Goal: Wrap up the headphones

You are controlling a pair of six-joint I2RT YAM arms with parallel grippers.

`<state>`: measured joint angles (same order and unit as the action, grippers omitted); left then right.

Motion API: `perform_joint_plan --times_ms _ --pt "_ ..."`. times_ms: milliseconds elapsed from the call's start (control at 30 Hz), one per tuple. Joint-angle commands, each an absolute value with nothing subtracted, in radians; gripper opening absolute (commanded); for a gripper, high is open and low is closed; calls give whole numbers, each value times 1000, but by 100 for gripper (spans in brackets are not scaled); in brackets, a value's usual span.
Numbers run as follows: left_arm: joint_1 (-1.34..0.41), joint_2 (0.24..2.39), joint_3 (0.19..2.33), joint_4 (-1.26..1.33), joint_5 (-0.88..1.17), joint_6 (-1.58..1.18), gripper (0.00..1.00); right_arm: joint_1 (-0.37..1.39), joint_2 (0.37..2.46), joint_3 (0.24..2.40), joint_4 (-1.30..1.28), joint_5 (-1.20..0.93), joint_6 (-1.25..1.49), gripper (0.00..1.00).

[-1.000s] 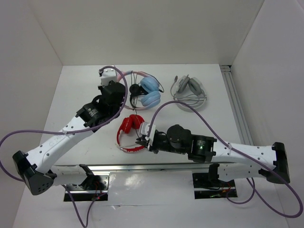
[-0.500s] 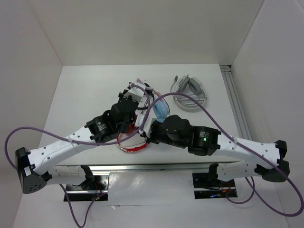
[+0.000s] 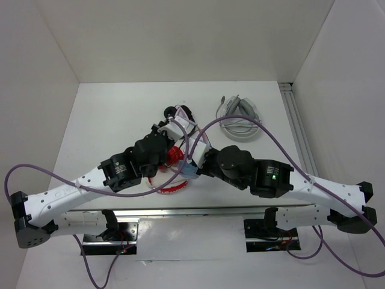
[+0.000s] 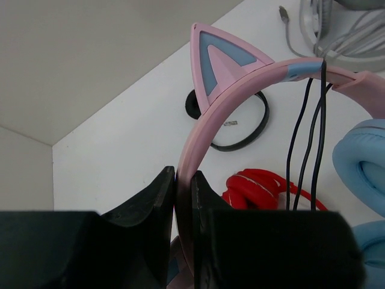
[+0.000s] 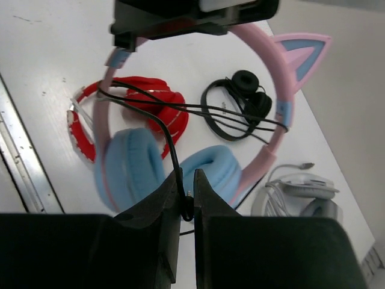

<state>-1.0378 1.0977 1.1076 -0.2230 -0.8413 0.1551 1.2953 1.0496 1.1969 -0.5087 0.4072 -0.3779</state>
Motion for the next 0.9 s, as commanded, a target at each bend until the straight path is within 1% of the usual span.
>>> perform_joint_plan --times_ms 0,167,367,533,733,867 --pt "-1058 1052 1158 -228 -744 181 0 1295 1032 1241 -520 499 -403 0" --pt "-1089 1052 1195 -297 -696 221 0 1315 1063 1232 -552 523 -423 0" --pt "-1089 1025 1213 -345 -646 275 0 1371 1110 1232 -623 650 -423 0" --pt "-1089 980 1204 -385 -586 284 0 1384 1101 1223 -635 715 -423 0" --pt "-1112 1012 1238 -432 -589 296 0 1393 1077 1192 -623 831 -445 0" --pt "-1112 1025 1249 -477 -523 319 0 1402 1077 1172 -623 865 -445 0"
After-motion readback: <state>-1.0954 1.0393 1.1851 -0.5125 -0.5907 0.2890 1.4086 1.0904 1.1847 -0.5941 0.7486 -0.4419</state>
